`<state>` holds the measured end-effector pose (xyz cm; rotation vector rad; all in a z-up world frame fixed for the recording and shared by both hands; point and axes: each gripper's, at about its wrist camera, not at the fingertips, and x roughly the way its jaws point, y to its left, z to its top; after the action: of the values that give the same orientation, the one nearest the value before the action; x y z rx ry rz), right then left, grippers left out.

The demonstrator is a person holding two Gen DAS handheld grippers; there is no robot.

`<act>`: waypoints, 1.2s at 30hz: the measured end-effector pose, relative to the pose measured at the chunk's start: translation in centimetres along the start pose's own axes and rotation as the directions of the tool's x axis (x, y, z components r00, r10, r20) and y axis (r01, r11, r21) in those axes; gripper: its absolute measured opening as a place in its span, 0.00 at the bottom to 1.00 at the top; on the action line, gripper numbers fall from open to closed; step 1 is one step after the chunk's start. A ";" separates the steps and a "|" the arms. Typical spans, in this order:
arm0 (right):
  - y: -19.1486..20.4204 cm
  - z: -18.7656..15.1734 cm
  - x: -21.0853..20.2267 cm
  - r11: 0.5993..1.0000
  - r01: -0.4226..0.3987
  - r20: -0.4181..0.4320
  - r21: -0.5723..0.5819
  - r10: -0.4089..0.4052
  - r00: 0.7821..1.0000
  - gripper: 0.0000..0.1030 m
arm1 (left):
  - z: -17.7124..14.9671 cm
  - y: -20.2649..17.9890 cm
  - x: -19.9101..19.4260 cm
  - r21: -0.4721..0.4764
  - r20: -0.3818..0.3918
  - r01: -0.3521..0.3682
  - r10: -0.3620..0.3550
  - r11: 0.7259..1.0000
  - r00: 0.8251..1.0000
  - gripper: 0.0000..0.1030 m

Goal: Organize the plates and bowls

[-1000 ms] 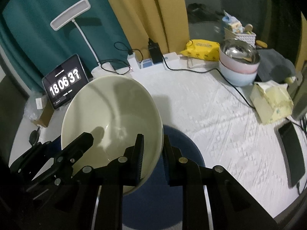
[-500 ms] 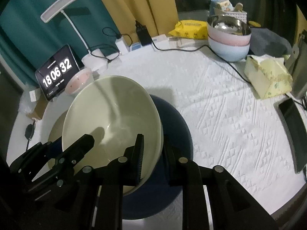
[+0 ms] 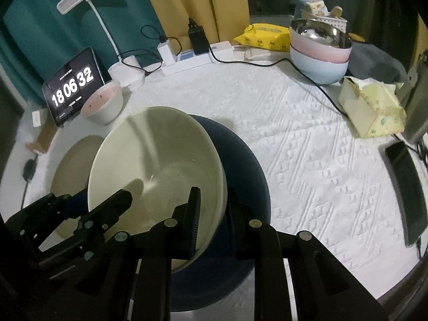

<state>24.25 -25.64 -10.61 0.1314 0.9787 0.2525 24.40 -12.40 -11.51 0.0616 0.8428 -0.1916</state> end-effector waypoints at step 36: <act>2.1 0.9 -2.1 0.992 0.065 0.083 -0.110 -0.056 0.995 0.43 | 0.6 1.6 -3.0 -0.013 0.078 -0.018 0.019 1.000 0.997 0.28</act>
<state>23.59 -24.21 -7.95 0.0085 0.8851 0.2446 23.19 -10.46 -8.85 0.0506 0.7648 -0.1702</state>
